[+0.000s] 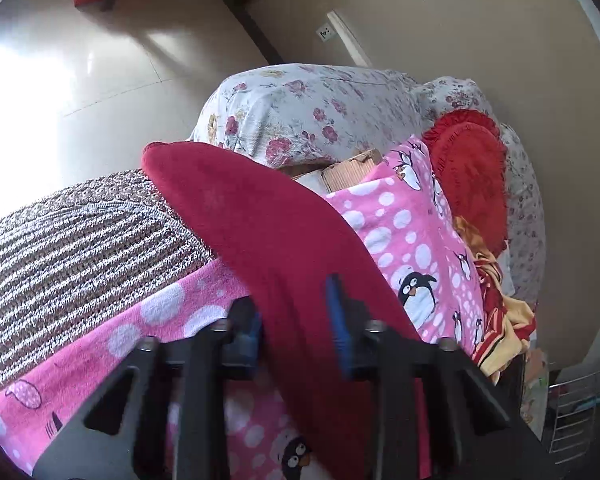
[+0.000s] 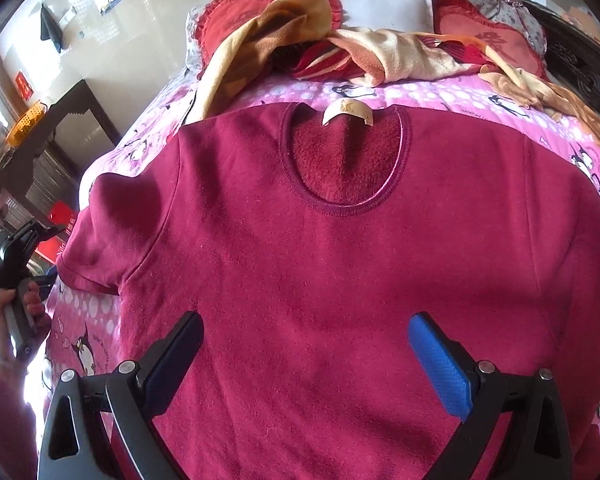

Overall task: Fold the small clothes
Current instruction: 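Fold the held sleeve across the sweatshirt body with the left tool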

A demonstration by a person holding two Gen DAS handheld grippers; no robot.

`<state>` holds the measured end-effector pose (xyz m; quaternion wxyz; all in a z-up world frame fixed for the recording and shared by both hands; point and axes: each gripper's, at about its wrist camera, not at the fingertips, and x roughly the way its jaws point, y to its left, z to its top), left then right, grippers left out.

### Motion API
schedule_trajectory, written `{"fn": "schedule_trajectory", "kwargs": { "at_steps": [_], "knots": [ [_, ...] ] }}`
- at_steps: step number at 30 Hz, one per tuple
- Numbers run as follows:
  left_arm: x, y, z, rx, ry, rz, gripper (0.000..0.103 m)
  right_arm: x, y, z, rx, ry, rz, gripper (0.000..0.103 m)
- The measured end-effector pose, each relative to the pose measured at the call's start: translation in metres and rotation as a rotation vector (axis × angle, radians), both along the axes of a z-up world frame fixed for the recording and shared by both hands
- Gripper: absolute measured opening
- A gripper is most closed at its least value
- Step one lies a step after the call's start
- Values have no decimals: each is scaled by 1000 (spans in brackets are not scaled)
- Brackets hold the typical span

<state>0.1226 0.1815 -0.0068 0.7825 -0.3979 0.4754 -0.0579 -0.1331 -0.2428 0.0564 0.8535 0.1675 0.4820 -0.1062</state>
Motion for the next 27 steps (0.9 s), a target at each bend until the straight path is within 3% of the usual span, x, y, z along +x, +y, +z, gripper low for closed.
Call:
{"fn": "schedule_trajectory", "kwargs": {
  "at_steps": [2, 6, 10, 13, 16, 20, 24, 27],
  "knots": [
    [-7, 2, 8, 2, -24, 9, 11, 1, 0, 1, 0, -4, 2, 102],
    [-37, -30, 65, 139, -200, -90, 10, -2, -4, 4, 4, -21, -7, 102],
    [-80, -99, 115, 193, -353, -278, 10, -6, -14, 6, 18, -38, -38, 102],
    [-112, -164, 129, 207, -416, -438, 10, -11, -22, 11, 33, -59, -61, 102],
    [-137, -235, 117, 245, -426, -596, 10, -20, -31, 18, 26, -80, -80, 102],
    [-168, -317, 77, 308, -383, -772, 10, -35, -48, 25, 8, -93, -122, 102],
    [-189, -371, 39, 369, -315, -922, 11, -51, -71, 28, -11, -89, -178, 102],
    [-200, -376, 37, 348, -303, -998, 30, -58, -83, 28, -12, -86, -195, 102]
  ]
}}
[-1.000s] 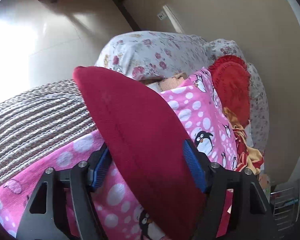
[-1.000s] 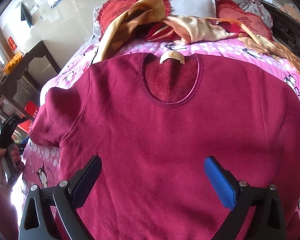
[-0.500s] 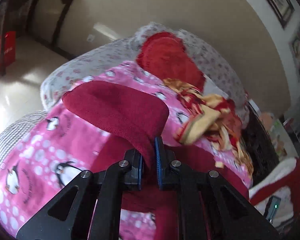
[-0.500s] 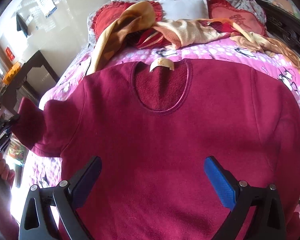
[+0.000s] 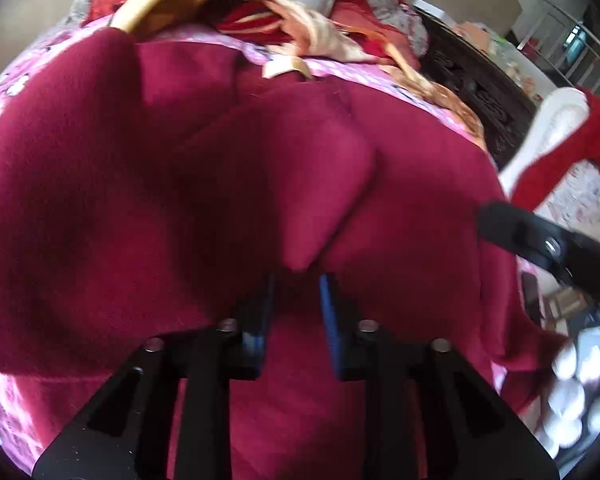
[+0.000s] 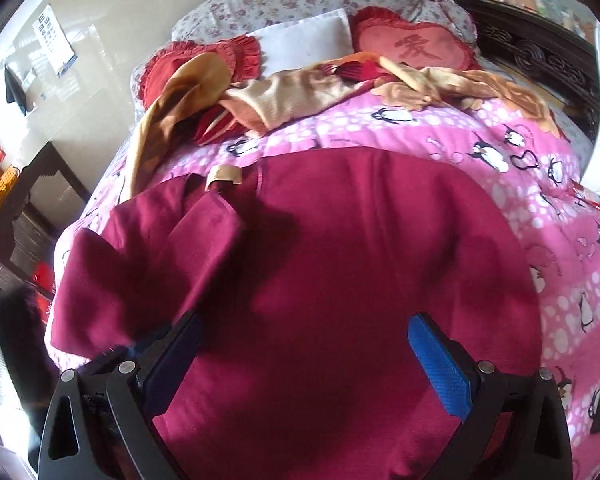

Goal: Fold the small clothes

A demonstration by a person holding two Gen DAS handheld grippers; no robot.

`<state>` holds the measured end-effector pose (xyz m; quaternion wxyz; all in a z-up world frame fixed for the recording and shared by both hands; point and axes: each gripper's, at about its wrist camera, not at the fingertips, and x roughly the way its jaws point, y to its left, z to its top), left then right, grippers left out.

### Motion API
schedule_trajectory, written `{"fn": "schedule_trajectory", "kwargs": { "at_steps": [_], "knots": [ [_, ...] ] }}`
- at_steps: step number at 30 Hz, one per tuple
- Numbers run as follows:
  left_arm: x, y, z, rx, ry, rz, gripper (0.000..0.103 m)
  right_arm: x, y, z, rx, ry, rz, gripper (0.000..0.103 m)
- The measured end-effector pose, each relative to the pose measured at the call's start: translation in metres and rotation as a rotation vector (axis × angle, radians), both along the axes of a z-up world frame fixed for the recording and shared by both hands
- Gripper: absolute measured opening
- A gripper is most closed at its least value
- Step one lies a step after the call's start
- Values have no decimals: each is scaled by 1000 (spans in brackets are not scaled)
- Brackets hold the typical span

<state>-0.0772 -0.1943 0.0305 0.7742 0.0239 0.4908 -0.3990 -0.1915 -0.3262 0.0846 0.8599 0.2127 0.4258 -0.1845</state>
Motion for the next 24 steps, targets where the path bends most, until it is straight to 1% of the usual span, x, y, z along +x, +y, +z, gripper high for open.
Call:
{"fn": "schedule_trajectory", "kwargs": {
  "at_steps": [2, 3, 4, 5, 7, 9, 11, 13, 15, 16, 17, 18, 19, 20, 21, 22, 23, 24],
  "knots": [
    [-9, 11, 14, 1, -44, -22, 46, 0, -5, 1, -12, 0, 2, 102],
    [-13, 20, 22, 0, -78, -24, 50, -1, -7, 1, -13, -2, 4, 102],
    [-18, 29, 29, 0, -115, -23, 59, 1, -9, 0, -9, -5, 6, 102],
    [-21, 40, 37, 11, -159, -12, 62, 3, -11, -1, -1, -9, 9, 102],
    [-26, 60, 44, 49, -233, 19, 62, 11, -15, -3, 10, -20, 29, 102],
    [-25, 83, 43, 99, -270, 68, 62, 22, -14, -3, -2, -35, 67, 101],
    [-19, 101, 39, 119, -265, 112, 62, 39, -10, -1, -24, -51, 117, 99],
    [-11, 115, 33, 138, -239, 152, 62, 61, -5, -1, -51, -43, 168, 93],
    [-5, 125, 23, 175, -207, 196, 62, 85, 2, -5, -91, -22, 215, 81],
    [-3, 131, 19, 181, -192, 213, 62, 95, 5, -7, -107, -17, 241, 78],
    [-1, 136, 17, 180, -181, 231, 62, 103, 9, -10, -115, -12, 259, 71],
    [2, 140, 15, 184, -176, 247, 62, 115, 12, -16, -116, -6, 288, 59],
    [4, 142, 13, 194, -172, 258, 62, 123, 14, -22, -105, -1, 316, 50],
    [7, 144, 12, 204, -169, 265, 62, 129, 16, -28, -86, 8, 340, 29],
    [10, 145, 11, 210, -168, 276, 62, 134, 16, -35, -72, 25, 349, 22],
    [12, 147, 10, 211, -166, 287, 62, 133, 16, -37, -77, 30, 337, 18],
    [15, 150, 9, 214, -162, 298, 62, 129, 15, -34, -72, 11, 329, 4],
    [17, 152, 8, 214, -157, 308, 62, 120, 13, -27, -56, -17, 318, 4]
  ]
}}
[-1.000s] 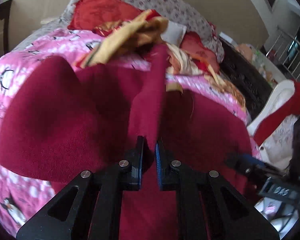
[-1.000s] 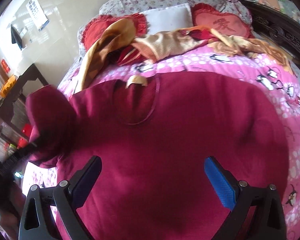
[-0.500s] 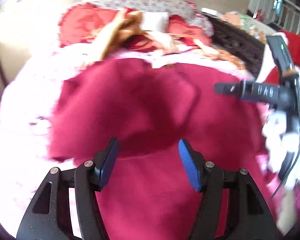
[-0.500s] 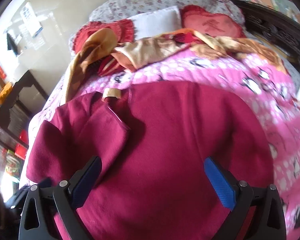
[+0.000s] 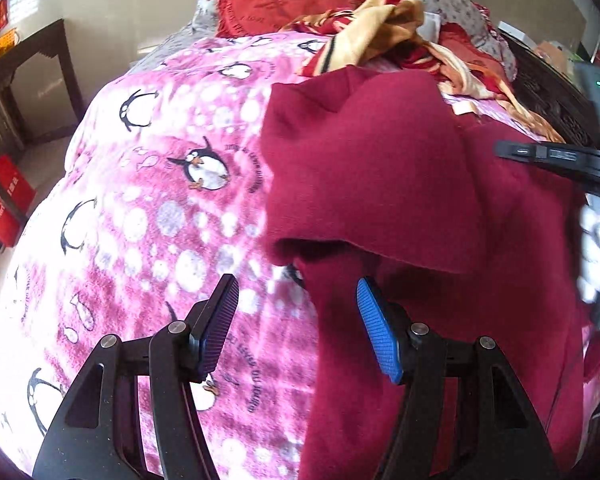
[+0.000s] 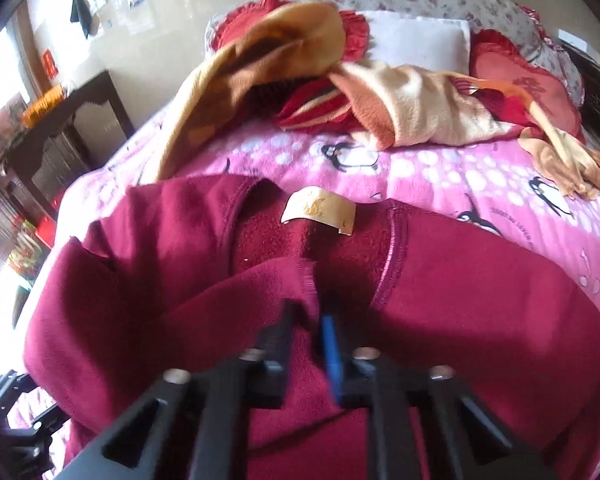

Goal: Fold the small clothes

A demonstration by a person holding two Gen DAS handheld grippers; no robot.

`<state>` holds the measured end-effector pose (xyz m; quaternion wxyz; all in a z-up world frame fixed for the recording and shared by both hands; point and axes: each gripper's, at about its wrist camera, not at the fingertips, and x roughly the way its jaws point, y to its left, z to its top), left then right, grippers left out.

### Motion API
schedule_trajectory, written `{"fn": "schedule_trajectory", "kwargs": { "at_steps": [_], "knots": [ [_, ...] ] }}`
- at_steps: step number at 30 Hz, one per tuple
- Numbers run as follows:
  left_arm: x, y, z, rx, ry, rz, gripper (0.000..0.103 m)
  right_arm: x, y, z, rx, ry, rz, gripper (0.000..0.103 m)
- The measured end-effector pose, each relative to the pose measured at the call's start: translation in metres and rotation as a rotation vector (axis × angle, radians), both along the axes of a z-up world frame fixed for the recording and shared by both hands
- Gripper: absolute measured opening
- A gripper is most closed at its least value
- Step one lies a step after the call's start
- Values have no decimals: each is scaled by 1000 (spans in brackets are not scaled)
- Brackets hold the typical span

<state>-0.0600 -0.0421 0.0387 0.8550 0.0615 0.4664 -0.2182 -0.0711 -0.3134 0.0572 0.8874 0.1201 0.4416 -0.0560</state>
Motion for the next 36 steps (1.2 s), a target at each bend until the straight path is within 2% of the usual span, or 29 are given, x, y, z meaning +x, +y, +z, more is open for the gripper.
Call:
{"fn": "schedule_trajectory", "kwargs": {
  "at_steps": [2, 4, 7, 10, 12, 14, 16, 17, 19, 20, 21, 22, 26, 29, 32, 34, 35, 36],
  "knots": [
    [3, 7, -2, -6, 13, 21, 62, -20, -6, 16, 40, -52, -8, 4],
    [7, 11, -6, -13, 28, 39, 62, -48, -13, 33, 27, -98, -36, 4],
    [10, 13, -9, -26, 45, 58, 62, -88, -36, 45, 8, -108, -128, 4],
    [11, 10, -11, -14, 42, 55, 62, -112, -57, 36, -4, -52, -223, 4],
    [12, 7, -13, 7, 39, 57, 62, -116, -67, 20, -30, 24, -272, 4],
    [14, 6, -11, 2, 47, 63, 62, -117, -78, 4, -9, 100, -319, 4],
    [15, 9, -7, -6, 45, 72, 62, -120, -86, 3, -1, 113, -361, 6],
    [16, 11, -6, -9, 41, 76, 62, -121, -85, 9, 7, 92, -364, 9],
    [19, 14, -6, -7, 38, 87, 62, -117, -71, 26, 15, 22, -323, 24],
    [20, 15, -7, -7, 42, 93, 62, -111, -60, 34, 29, -15, -268, 45],
    [21, 17, -9, -8, 48, 99, 62, -102, -46, 42, 58, -54, -193, 60],
    [22, 19, -10, -13, 52, 106, 62, -93, -30, 47, 92, -87, -112, 61],
    [23, 25, -12, -31, 53, 119, 62, -39, 36, 56, 161, -125, 144, 61],
    [25, 27, -12, -46, 55, 128, 62, 7, 91, 55, 128, -130, 297, 61],
    [27, 29, -13, -59, 56, 129, 62, 49, 134, 38, 102, -79, 395, 59],
    [27, 29, -13, -58, 48, 119, 62, 72, 152, 18, 91, -22, 422, 40],
    [26, 30, -13, -61, 46, 113, 62, 82, 159, 6, 84, 15, 437, 17],
    [26, 33, -12, -70, 45, 108, 62, 89, 163, -5, 65, 50, 443, 8]
  ]
}}
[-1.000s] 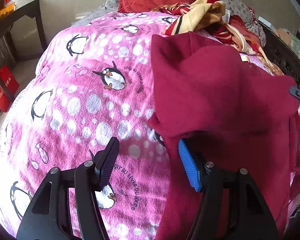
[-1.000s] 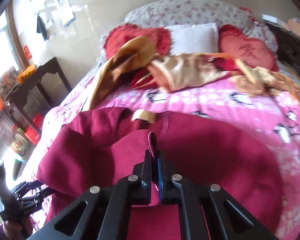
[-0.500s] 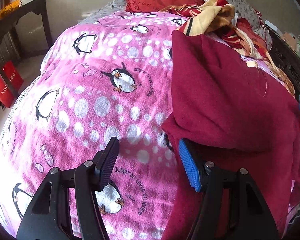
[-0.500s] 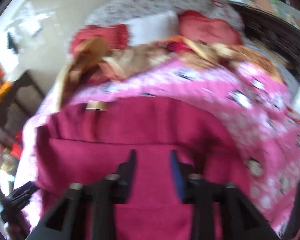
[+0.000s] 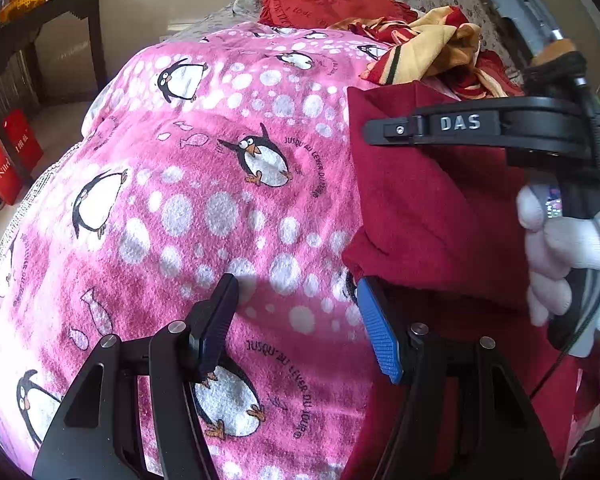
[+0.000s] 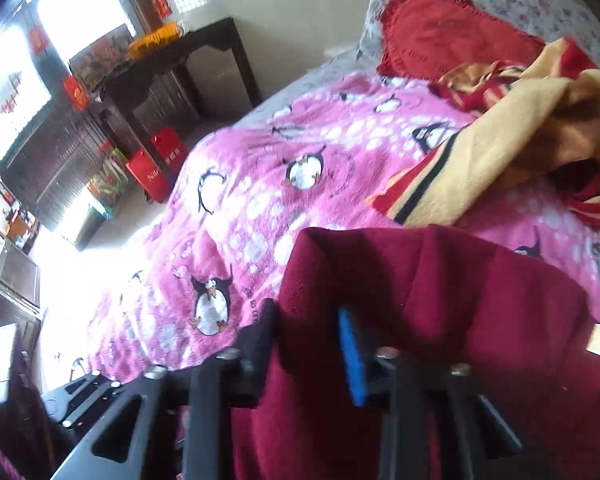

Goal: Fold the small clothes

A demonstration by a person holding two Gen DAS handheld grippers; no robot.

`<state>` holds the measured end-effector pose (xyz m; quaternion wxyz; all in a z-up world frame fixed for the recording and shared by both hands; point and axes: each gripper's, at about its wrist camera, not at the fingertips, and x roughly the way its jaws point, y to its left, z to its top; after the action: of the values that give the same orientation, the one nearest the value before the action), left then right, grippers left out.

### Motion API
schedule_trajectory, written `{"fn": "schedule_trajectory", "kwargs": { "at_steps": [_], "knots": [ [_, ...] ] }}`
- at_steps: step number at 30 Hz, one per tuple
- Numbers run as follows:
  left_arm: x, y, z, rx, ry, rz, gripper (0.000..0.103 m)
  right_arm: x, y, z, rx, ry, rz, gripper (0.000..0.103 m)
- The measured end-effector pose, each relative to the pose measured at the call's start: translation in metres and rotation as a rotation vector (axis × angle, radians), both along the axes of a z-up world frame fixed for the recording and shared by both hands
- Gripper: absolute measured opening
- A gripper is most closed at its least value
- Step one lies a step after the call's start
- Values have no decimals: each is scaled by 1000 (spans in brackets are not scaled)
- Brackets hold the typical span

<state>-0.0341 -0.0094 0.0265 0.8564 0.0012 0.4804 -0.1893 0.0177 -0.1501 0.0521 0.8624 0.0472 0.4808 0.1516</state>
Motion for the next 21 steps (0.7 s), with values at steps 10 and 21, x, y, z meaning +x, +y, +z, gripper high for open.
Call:
{"fn": "schedule_trajectory", "kwargs": {
  "at_steps": [10, 21],
  "knots": [
    [0, 11, 33, -11, -101, 24, 62, 19, 3, -11, 51, -30, -64, 7],
    [6, -47, 12, 79, -31, -64, 62, -96, -98, 33, -27, -75, -240, 47]
  ]
}}
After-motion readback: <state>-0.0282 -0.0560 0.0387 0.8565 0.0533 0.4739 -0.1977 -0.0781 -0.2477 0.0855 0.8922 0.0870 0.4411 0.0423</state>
